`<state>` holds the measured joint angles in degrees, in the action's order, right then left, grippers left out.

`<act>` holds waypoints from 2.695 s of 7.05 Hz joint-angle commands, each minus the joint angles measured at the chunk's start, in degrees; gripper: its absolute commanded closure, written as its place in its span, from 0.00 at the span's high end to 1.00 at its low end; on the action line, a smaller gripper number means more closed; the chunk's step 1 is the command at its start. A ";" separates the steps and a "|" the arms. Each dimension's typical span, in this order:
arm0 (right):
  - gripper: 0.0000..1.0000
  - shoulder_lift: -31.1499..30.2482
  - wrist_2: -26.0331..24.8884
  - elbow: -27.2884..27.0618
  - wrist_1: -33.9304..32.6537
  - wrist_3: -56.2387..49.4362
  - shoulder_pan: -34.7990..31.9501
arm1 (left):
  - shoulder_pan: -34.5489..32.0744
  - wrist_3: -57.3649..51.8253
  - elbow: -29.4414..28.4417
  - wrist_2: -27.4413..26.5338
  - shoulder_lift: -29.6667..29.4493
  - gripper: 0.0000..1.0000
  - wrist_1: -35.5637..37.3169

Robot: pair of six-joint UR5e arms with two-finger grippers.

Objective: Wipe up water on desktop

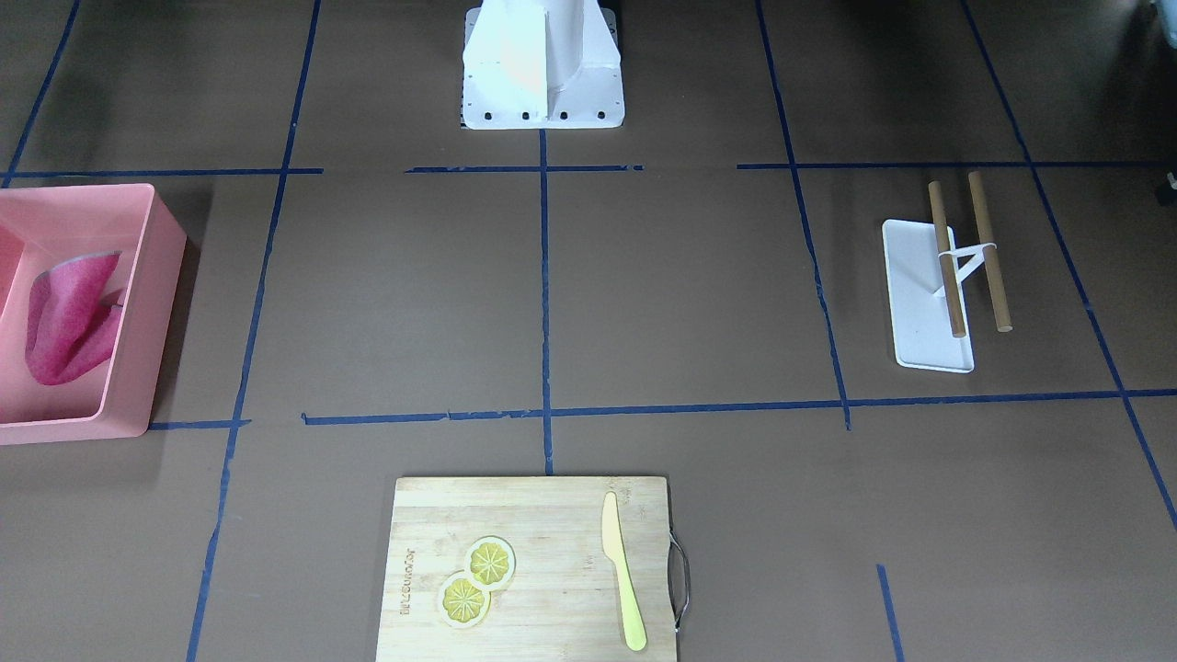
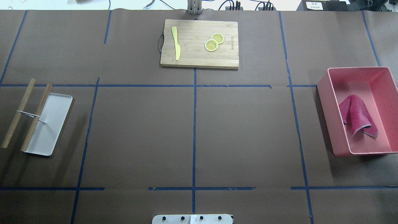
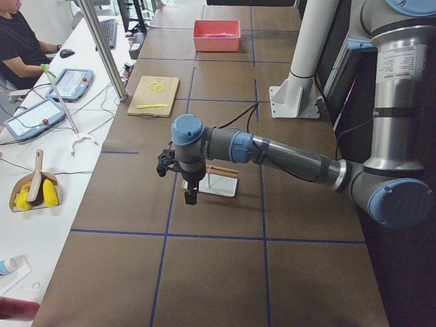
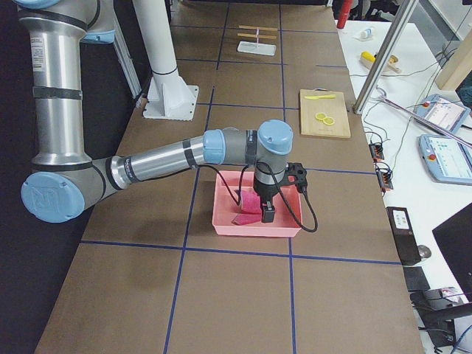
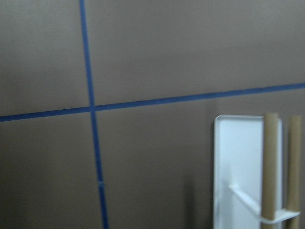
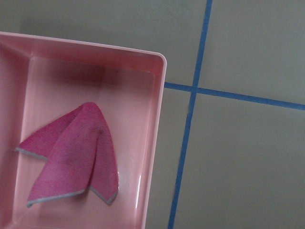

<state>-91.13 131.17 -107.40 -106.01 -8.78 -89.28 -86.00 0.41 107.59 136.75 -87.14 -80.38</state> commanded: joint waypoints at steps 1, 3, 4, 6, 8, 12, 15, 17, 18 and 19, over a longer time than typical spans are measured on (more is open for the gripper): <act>1.00 -0.80 0.05 1.76 -0.16 -6.15 -3.62 | -1.97 -1.37 -1.07 1.94 0.91 1.00 2.15; 1.00 -1.86 -0.12 1.85 0.02 -5.90 -3.62 | -2.06 -1.46 0.07 1.42 4.42 1.00 2.16; 1.00 -2.99 -0.12 1.76 0.54 -5.46 -3.53 | -1.98 -1.98 0.51 1.32 6.78 1.00 1.55; 1.00 -3.79 -0.12 1.85 0.46 -5.55 -3.53 | -1.98 -2.07 1.21 1.41 7.16 1.00 1.28; 1.00 -4.06 0.05 1.84 0.54 -5.63 -3.53 | -1.80 -1.72 1.84 1.67 6.90 1.00 0.15; 1.00 -4.06 -0.21 2.20 0.54 -5.10 -3.53 | -1.63 -1.99 -2.55 1.33 5.67 1.00 -1.35; 1.00 -4.50 0.05 1.41 0.63 -4.93 -3.53 | -1.62 -1.99 -1.86 1.33 5.05 1.00 -1.44; 1.00 -4.06 -0.03 1.49 0.63 -5.10 -2.23 | -1.89 -1.99 -1.26 1.58 5.57 1.00 -0.92; 1.00 -4.06 -0.29 1.93 0.63 -5.37 -1.69 | -1.80 -1.90 -2.03 1.15 5.66 1.00 -0.92; 1.00 -3.88 -0.38 4.28 0.72 -5.46 -1.60 | -1.80 -1.81 -2.04 -0.42 5.75 1.00 -0.83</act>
<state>-95.17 130.93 -105.01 -105.36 -14.08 -91.25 -87.79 -1.50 105.71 137.59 -81.55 -81.30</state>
